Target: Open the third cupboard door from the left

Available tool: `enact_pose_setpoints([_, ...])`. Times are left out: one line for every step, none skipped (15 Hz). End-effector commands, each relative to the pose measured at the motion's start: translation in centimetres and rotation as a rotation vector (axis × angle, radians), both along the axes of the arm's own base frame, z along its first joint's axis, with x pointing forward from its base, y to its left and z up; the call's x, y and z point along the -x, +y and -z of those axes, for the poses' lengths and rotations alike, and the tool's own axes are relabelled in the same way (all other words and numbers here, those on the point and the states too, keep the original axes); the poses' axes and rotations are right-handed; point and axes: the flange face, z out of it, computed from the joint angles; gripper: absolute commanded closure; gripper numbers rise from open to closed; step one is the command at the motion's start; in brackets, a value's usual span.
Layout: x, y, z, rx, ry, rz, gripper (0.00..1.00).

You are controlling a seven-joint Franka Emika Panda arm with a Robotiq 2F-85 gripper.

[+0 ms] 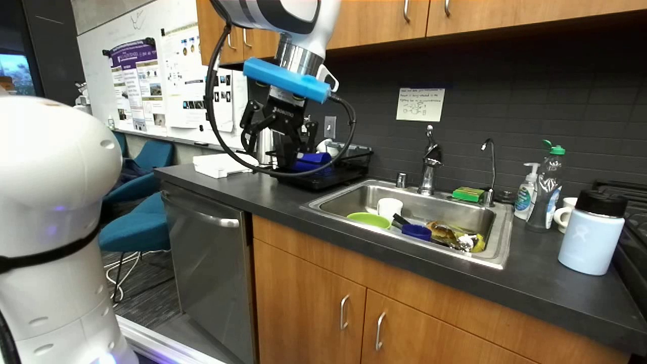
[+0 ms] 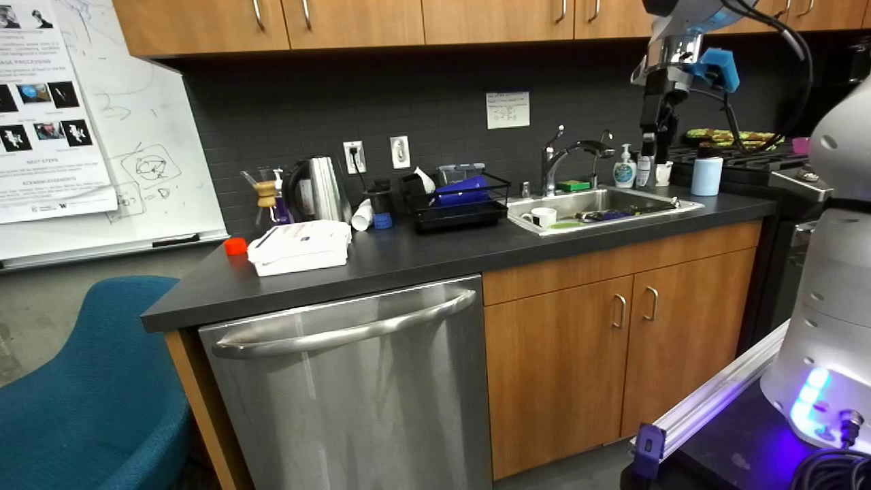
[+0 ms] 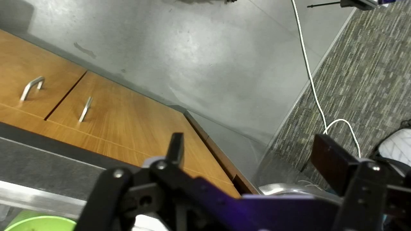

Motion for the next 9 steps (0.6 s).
enact_pose_setpoints([-0.3,0.0,-0.5,-0.002,-0.034,0.018,0.00])
enact_pose_setpoints([-0.4,-0.1,-0.9,-0.006,-0.061,0.031,0.00])
enact_pose_setpoints([-0.7,-0.1,-1.5,-0.011,-0.100,0.045,0.00])
enact_pose_setpoints([-1.0,-0.3,-2.2,-0.013,-0.146,0.055,0.00])
enact_pose_setpoints([-1.4,-0.5,-3.0,-0.007,-0.199,0.071,0.00])
enact_pose_setpoints([-1.7,-0.8,-3.9,-0.004,-0.258,0.082,0.00])
enact_pose_setpoints([-2.0,-1.1,-4.6,0.007,-0.318,0.092,0.00])
enact_pose_setpoints([-2.3,-1.5,-5.6,0.018,-0.373,0.094,0.00])
enact_pose_setpoints([-2.5,-1.9,-6.6,0.030,-0.429,0.090,0.00])
